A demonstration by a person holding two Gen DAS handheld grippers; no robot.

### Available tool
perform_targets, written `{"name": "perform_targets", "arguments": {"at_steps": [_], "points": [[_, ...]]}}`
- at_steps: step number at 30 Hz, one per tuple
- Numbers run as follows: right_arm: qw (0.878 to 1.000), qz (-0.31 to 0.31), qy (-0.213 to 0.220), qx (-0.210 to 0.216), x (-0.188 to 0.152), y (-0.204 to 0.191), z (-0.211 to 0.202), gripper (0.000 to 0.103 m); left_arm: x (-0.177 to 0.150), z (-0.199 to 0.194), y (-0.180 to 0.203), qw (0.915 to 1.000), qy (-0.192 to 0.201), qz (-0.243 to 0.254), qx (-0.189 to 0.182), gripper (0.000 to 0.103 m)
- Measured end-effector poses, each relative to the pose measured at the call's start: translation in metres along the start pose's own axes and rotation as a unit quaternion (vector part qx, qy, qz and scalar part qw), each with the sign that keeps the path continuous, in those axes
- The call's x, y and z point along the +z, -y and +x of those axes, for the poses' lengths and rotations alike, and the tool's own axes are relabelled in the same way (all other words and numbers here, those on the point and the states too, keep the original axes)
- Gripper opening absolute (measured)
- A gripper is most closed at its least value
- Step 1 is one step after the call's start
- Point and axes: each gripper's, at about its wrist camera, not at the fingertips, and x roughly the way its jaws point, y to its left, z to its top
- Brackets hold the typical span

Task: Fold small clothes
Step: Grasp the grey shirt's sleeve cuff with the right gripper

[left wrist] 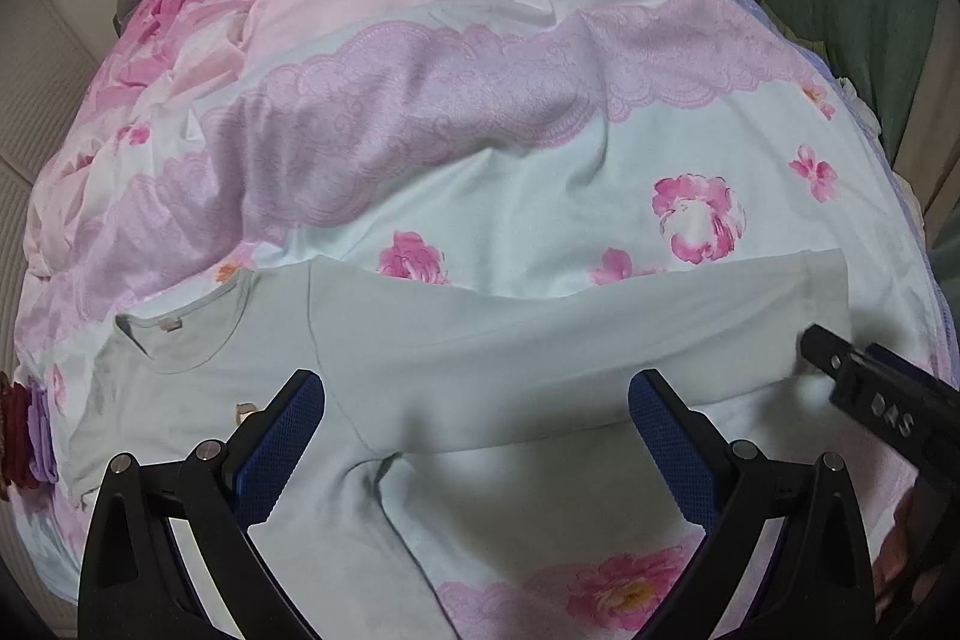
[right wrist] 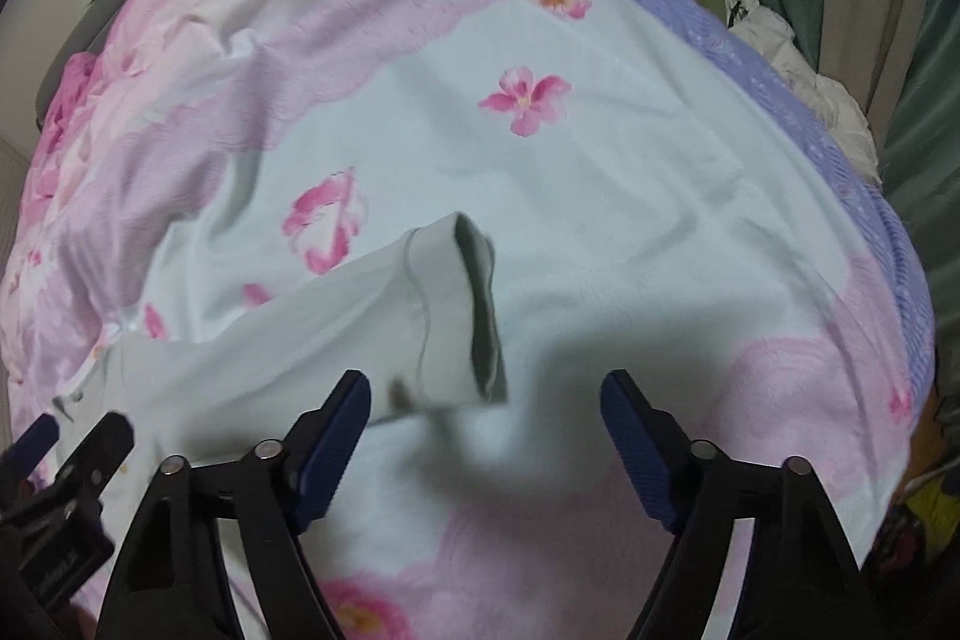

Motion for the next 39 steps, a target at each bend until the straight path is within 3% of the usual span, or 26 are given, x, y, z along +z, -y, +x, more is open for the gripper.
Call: {"name": "perform_targets", "arguments": {"at_steps": [4,7,8,10,14,20,23,24,25,26,27,32,39], "points": [[1.0,0.006,-0.015,0.001,0.01,0.005,0.02,0.07,0.001,0.006,-0.001,1.0,-0.003,0.003,-0.001,0.103],[1.0,0.005,-0.019,0.001,0.012,0.004,0.027,0.046,-0.002,0.007,-0.01,1.0,-0.004,0.003,-0.005,0.103],[1.0,0.0,-0.015,0.004,0.012,0.003,0.025,0.03,-0.003,0.006,-0.015,1.0,-0.004,0.001,-0.006,0.103],[1.0,-0.007,-0.01,0.003,0.011,-0.003,0.017,0.013,-0.006,0.003,-0.026,0.9999,-0.007,-0.007,-0.007,0.103],[0.999,-0.028,0.018,-0.006,0.01,-0.028,-0.019,0.008,-0.015,-0.015,-0.073,0.999,-0.001,-0.042,-0.015,0.103],[0.993,-0.088,0.073,0.004,0.007,-0.096,-0.078,0.006,-0.028,-0.038,-0.143,0.9966,0.01,-0.081,0.0,0.103],[0.99,-0.101,0.095,-0.028,0.004,-0.115,-0.095,0.007,-0.029,-0.044,-0.159,0.9974,0.011,-0.071,0.003,0.103],[0.99,-0.087,0.103,-0.037,0.003,-0.112,-0.1,0.013,-0.027,-0.046,-0.158,0.9979,0.02,-0.062,0.006,0.103],[0.991,-0.075,0.102,-0.033,0.003,-0.109,-0.1,0.02,-0.026,-0.046,-0.155,0.998,0.026,-0.057,0.006,0.103],[0.993,-0.061,0.095,-0.025,0.002,-0.103,-0.099,0.046,-0.023,-0.045,-0.15,0.9981,0.031,-0.053,0.0,0.103],[0.995,-0.045,0.085,-0.022,0.001,-0.095,-0.095,0.06,-0.02,-0.044,-0.145,0.9982,0.031,-0.051,-0.008,0.103],[0.997,-0.011,0.075,-0.035,-0.009,-0.063,-0.079,0.061,-0.002,-0.035,-0.106,0.9985,0.029,-0.03,-0.036,0.103],[0.998,0.027,0.056,-0.02,-0.011,-0.027,-0.043,0.061,0.012,-0.026,-0.049,0.9987,0.03,0.016,-0.037,0.103]]}}
